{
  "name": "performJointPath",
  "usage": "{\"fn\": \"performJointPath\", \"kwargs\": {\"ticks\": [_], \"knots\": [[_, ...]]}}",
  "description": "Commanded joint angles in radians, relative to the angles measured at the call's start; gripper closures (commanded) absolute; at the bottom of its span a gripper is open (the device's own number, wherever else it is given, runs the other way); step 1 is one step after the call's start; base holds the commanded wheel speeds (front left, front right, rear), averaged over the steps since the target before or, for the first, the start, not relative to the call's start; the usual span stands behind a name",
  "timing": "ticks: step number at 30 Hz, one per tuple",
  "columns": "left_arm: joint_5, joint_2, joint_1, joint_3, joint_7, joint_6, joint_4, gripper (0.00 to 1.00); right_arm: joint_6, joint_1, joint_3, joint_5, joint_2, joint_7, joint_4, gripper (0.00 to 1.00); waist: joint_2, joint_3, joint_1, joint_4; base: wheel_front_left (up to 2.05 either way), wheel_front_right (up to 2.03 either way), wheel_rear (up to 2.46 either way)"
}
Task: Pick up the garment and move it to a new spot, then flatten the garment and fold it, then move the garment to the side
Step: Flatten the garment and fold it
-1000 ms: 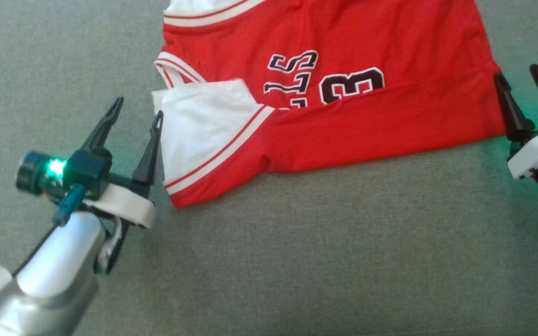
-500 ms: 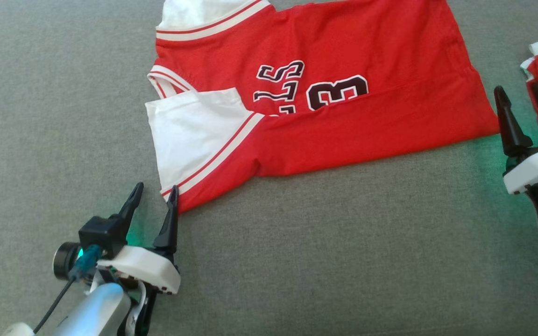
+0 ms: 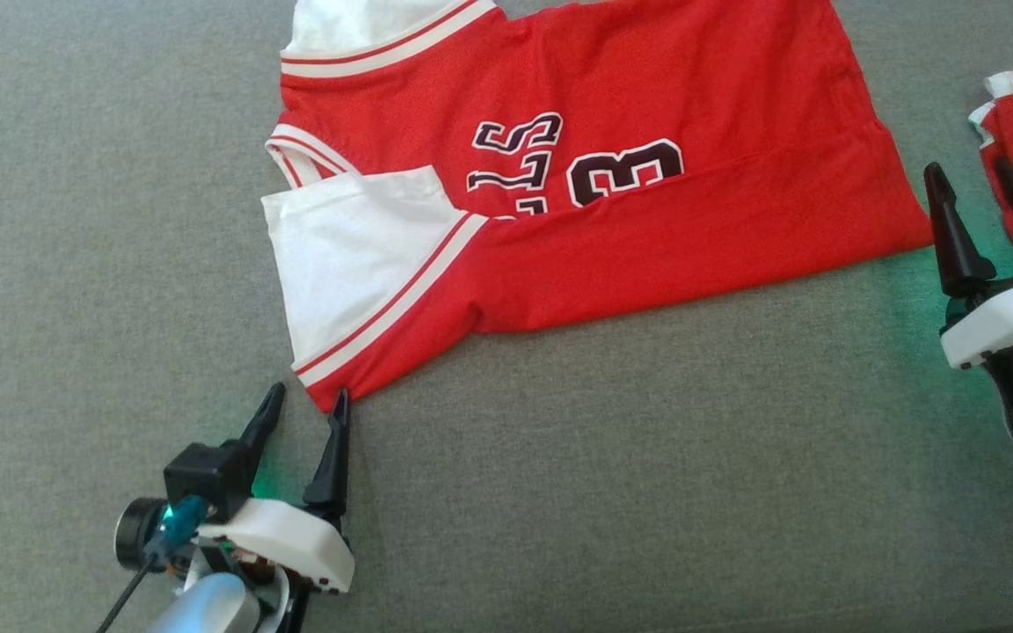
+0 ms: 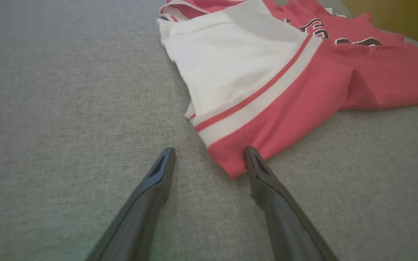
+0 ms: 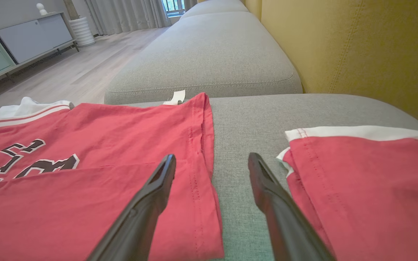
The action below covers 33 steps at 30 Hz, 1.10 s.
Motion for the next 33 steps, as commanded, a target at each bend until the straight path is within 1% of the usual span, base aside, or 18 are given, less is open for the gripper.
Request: {"fn": "performJointPath", "kwargs": {"ticks": [1,3,4,5,6,7,10,12,14,18,19,20,21,22,25,33], "knots": [[-0.004,0.027,-0.012,0.021,0.014,0.010,-0.011,0.00,-0.001,0.012,0.002,-0.007,-0.011,-0.014,-0.023,0.00,0.0000,0.003,0.0001,0.002,0.00,0.00,0.00],[-0.006,0.027,-0.016,0.017,0.025,0.009,-0.007,0.00,-0.001,0.010,0.003,-0.008,-0.009,-0.014,-0.020,0.00,0.0000,0.007,0.0001,0.003,0.00,0.00,0.00],[-0.005,0.027,-0.019,0.015,0.026,0.009,-0.006,0.15,-0.001,0.008,0.006,-0.008,-0.008,-0.014,-0.017,0.00,0.0000,0.009,0.0001,0.005,0.00,0.00,0.00],[-0.003,0.028,-0.022,0.013,0.029,0.009,-0.004,0.55,-0.001,0.007,0.010,-0.006,-0.007,-0.014,-0.012,0.00,0.0000,0.010,0.0001,0.006,0.00,0.00,0.00],[-0.001,0.029,-0.026,0.011,0.029,0.007,-0.002,0.67,-0.001,0.005,0.014,-0.002,-0.006,-0.014,-0.002,0.00,0.0000,0.011,0.0001,0.008,0.00,0.00,0.00],[0.000,0.029,-0.029,0.009,0.030,0.004,-0.001,1.00,-0.001,0.004,0.016,0.009,-0.001,-0.010,0.014,0.00,0.0000,0.012,0.0001,0.009,0.00,0.00,0.00],[0.005,0.035,-0.039,0.004,0.032,-0.004,0.009,1.00,-0.001,-0.009,0.030,0.031,0.014,0.034,0.064,0.00,0.0000,0.013,0.0001,0.012,0.00,0.00,0.00],[0.014,0.039,-0.044,0.003,0.025,0.001,0.007,1.00,-0.001,-0.019,0.037,0.042,0.024,0.057,0.091,0.00,0.0000,0.011,0.0001,0.016,0.00,0.00,0.00],[0.026,0.045,-0.050,0.003,0.016,0.007,0.002,1.00,-0.001,-0.027,0.046,0.050,0.030,0.073,0.110,0.00,0.0000,0.010,0.0001,0.019,0.00,0.00,0.00],[0.029,0.053,-0.060,0.007,0.007,0.003,0.004,1.00,-0.001,-0.033,0.074,0.077,0.037,0.119,0.132,0.00,0.0000,0.007,0.0001,0.026,0.00,0.00,0.00],[0.029,0.054,-0.062,0.008,0.005,0.002,0.005,1.00,-0.001,-0.033,0.082,0.086,0.038,0.131,0.135,0.08,0.0000,0.006,0.0001,0.027,0.00,0.00,0.00],[0.029,0.055,-0.064,0.008,0.005,0.002,0.005,1.00,-0.001,-0.032,0.091,0.095,0.039,0.142,0.134,0.55,0.0000,0.005,0.0001,0.028,0.00,0.00,0.00],[0.030,0.056,-0.066,0.008,0.005,0.004,0.005,1.00,-0.001,-0.030,0.101,0.105,0.039,0.153,0.130,0.88,0.0000,0.005,0.0001,0.029,0.00,0.00,0.00],[0.032,0.057,-0.067,0.009,0.004,0.005,0.004,1.00,-0.001,-0.028,0.109,0.117,0.038,0.163,0.126,1.00,0.0000,0.003,0.0001,0.030,0.00,0.00,0.00],[0.036,0.063,-0.069,0.008,0.007,0.012,-0.003,1.00,-0.001,-0.019,0.127,0.148,0.024,0.175,0.112,1.00,0.0000,-0.003,0.0001,0.031,0.00,0.00,0.00],[0.030,0.089,-0.035,0.011,0.009,0.024,-0.024,1.00,-0.001,0.040,0.139,0.199,-0.030,0.139,0.078,1.00,0.0000,-0.050,0.0001,0.020,0.00,0.00,0.00]]}}
